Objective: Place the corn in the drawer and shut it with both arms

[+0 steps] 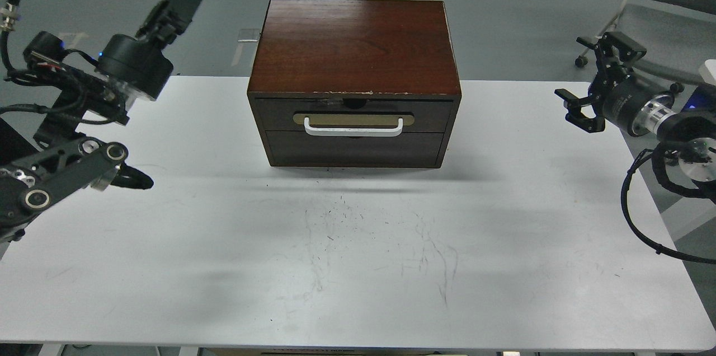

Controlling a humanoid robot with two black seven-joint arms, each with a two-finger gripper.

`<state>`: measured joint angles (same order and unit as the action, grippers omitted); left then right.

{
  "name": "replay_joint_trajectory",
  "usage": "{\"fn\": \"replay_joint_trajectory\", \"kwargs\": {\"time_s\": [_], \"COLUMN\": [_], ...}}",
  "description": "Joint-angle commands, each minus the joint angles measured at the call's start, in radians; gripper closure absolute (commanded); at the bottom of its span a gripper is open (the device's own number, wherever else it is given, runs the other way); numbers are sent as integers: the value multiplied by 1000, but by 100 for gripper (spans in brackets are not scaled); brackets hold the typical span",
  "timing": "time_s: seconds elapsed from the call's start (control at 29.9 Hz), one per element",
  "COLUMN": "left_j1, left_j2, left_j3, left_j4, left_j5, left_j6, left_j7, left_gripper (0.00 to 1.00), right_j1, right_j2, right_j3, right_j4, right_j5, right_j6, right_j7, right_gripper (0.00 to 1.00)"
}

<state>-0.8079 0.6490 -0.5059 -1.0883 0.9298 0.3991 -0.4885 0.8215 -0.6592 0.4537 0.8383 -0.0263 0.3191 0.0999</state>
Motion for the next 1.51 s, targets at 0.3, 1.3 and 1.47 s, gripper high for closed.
{"fn": "replay_joint_trajectory", "kwargs": {"time_s": [0.3,1.3,1.47], "left_j1": [-10,10,13], "left_j2": [-66,-57,-57], "left_j3": [-10,-6,-6], "left_j4": [352,397,395], "left_j5": [-555,-700,-715], "left_j6": [-722,-888,-888], "left_j7": [194,261,261], "left_gripper": [2,2,2], "right_j1": [-1,48,54], "right_j2": [69,161,161], "right_j3": [0,7,3], "right_j4": [-10,-59,-58], "right_j5": [-29,-26,-26], "right_j6": [14,-29,-23], "right_j7": [165,110,113], "right_gripper": [0,0,0]}}
